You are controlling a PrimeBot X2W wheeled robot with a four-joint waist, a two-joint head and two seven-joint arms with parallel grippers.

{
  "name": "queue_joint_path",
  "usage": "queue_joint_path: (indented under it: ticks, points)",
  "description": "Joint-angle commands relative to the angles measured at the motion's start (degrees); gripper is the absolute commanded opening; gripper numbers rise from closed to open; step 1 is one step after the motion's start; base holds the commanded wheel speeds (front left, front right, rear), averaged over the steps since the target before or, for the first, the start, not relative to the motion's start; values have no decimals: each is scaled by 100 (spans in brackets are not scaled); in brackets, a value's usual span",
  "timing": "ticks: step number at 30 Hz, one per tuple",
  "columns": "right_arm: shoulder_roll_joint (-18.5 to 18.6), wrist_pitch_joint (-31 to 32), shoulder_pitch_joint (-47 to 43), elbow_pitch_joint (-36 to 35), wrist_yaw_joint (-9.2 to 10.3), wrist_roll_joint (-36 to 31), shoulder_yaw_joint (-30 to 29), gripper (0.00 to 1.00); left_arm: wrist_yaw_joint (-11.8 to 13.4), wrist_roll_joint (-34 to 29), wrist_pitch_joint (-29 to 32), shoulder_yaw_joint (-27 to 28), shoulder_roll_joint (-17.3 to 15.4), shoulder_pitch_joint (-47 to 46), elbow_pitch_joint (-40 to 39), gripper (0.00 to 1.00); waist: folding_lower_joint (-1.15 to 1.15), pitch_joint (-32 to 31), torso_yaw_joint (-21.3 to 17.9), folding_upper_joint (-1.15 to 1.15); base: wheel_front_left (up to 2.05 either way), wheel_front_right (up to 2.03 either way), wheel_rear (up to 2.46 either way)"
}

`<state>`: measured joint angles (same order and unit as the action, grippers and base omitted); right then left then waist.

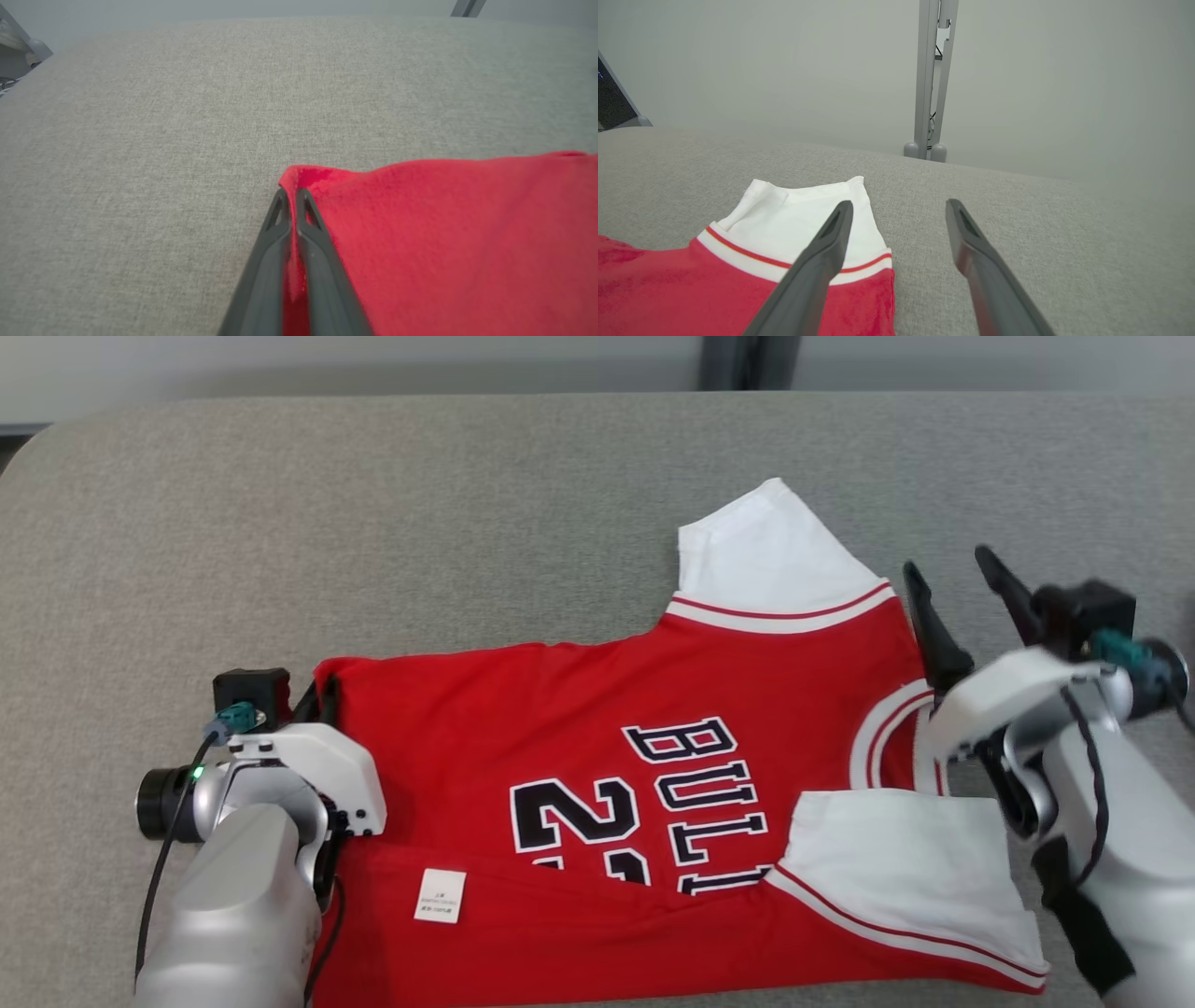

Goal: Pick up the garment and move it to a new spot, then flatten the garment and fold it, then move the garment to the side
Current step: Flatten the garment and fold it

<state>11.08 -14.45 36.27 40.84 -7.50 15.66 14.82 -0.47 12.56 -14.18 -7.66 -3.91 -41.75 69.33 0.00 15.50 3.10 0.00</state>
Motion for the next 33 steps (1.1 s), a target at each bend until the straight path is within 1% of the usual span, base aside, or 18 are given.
queue_joint_path:
  ticks: [1, 6, 8, 10, 12, 14, 19, 23, 24, 25, 26, 27, 30, 33]
  points:
    - [54, 108, 282, 129, 2, 68, 84, 100, -32, -16, -49, -39, 6, -135, -39, 0, 0, 91, 136, 0, 0, 0, 0]
    - [127, 627, 1083, 767, 2, 346, 296, 100, -85, -13, -99, -221, 66, -238, -272, 0, 0, 305, 485, 0, 0, 0, 0]
    - [194, 784, 1394, 992, 2, 359, 385, 100, -118, 20, -104, -334, 80, -273, -429, 0, 0, 395, 640, 0, 0, 0, 0]
    - [215, 1010, 1635, 1263, 2, 448, 480, 100, -202, 183, -105, -527, 85, -227, -636, 0, 0, 496, 778, 0, 0, 0, 0]
    - [277, 1212, 1886, 1489, 2, 480, 603, 100, -223, 391, -107, -792, 84, -161, -848, 0, 0, 584, 919, 0, 0, 0, 0]
    - [375, 1396, 2111, 1735, 2, 473, 710, 100, -171, 601, -102, -1082, 87, -120, -1033, 0, 0, 672, 1049, 0, 0, 0, 0]
    - [439, 1845, 2510, 2368, 2, 478, 833, 100, 31, 1142, -102, -1807, 86, -114, -1350, 0, 0, 824, 1303, 0, 0, 0, 0]
    - [406, 2115, 2665, 2604, 2, 609, 1007, 100, 226, 1510, -104, -2244, 86, -211, -1524, 0, 0, 915, 1391, 0, 0, 0, 0]
    - [406, 2115, 2665, 2604, 2, 609, 1007, 100, 226, 1510, -104, -2244, 86, -211, -1524, 0, 0, 915, 1391, 0, 0, 0, 0]
    - [412, 2187, 2684, 2643, 2, 657, 1052, 79, 273, 1575, -104, -2320, 87, -245, -1558, 0, 0, 938, 1397, 0, 0, 0, 0]
    - [430, 2214, 2702, 2655, 2, 671, 1106, 44, 328, 1639, -104, -2379, 86, -278, -1584, 0, 0, 958, 1398, 0, 0, 0, 0]
    - [471, 2183, 2732, 2654, 2, 671, 1151, 0, 376, 1682, -104, -2416, 85, -309, -1620, 0, 0, 972, 1398, 0, 0, 0, 0]
    - [682, 1837, 2943, 2632, 3, 613, 1207, 0, 524, 1728, -104, -2380, 85, -438, -1789, 0, 0, 1012, 1387, 0, 0, 0, 0]
    - [767, 1246, 3186, 2641, 2, 489, 1154, 0, 638, 1609, -104, -2203, 79, -551, -1927, 0, 0, 1046, 1364, 0, 0, 0, 0]
